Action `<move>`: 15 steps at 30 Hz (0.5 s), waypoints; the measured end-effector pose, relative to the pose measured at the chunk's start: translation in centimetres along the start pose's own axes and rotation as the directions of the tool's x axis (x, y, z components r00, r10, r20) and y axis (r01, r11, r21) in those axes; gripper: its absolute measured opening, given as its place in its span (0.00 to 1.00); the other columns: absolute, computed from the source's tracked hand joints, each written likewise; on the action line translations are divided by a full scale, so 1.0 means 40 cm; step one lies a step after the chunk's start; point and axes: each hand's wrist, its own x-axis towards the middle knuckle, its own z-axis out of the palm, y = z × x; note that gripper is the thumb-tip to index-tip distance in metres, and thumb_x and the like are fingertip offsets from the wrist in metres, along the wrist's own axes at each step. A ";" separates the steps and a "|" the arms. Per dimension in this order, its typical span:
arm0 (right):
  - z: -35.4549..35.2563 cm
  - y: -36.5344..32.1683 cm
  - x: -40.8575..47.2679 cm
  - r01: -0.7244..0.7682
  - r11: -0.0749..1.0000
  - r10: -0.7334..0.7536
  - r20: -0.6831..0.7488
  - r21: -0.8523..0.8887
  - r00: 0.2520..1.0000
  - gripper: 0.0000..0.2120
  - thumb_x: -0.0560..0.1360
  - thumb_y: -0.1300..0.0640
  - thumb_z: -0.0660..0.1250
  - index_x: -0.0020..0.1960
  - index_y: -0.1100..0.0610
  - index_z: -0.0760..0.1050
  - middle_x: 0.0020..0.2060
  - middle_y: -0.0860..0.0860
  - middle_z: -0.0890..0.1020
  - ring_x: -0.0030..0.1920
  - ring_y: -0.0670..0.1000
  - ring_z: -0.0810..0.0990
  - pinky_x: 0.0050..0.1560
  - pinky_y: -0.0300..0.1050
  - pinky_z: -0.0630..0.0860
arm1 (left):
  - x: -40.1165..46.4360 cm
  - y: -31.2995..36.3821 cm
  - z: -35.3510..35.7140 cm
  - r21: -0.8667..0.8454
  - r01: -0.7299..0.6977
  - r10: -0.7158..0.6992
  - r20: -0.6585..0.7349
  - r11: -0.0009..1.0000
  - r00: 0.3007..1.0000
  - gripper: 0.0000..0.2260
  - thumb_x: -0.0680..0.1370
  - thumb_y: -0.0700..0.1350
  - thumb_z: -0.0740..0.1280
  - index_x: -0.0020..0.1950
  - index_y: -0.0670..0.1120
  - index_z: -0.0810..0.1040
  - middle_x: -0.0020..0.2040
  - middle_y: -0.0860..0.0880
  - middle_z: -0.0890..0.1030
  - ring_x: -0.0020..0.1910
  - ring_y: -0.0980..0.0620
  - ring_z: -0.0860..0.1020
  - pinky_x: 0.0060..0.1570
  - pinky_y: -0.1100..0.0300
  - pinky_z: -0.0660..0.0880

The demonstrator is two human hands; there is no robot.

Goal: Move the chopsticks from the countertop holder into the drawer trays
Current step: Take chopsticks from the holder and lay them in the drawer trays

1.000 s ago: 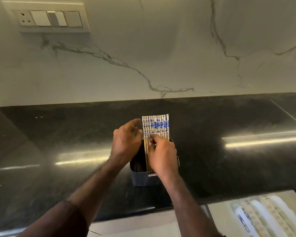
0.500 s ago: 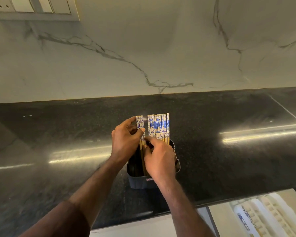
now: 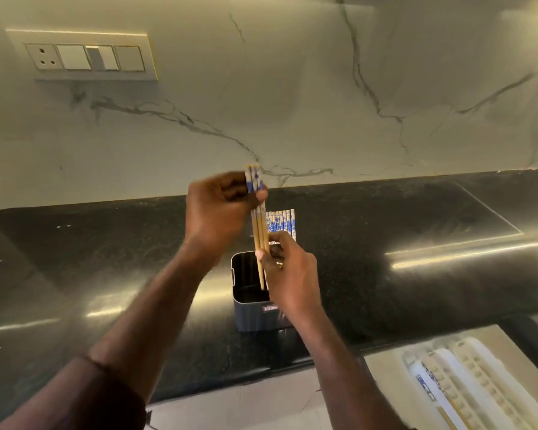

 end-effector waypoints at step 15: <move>-0.451 0.115 -0.266 -0.111 0.979 0.103 0.057 0.172 0.993 0.08 0.74 0.57 0.70 0.52 0.47 0.79 0.41 0.45 0.85 0.42 0.44 0.84 0.44 0.39 0.81 | -0.201 0.140 0.287 -0.271 0.064 -0.024 0.150 0.960 0.988 0.10 0.72 0.36 0.72 0.51 0.44 0.82 0.45 0.48 0.86 0.46 0.51 0.85 0.45 0.59 0.81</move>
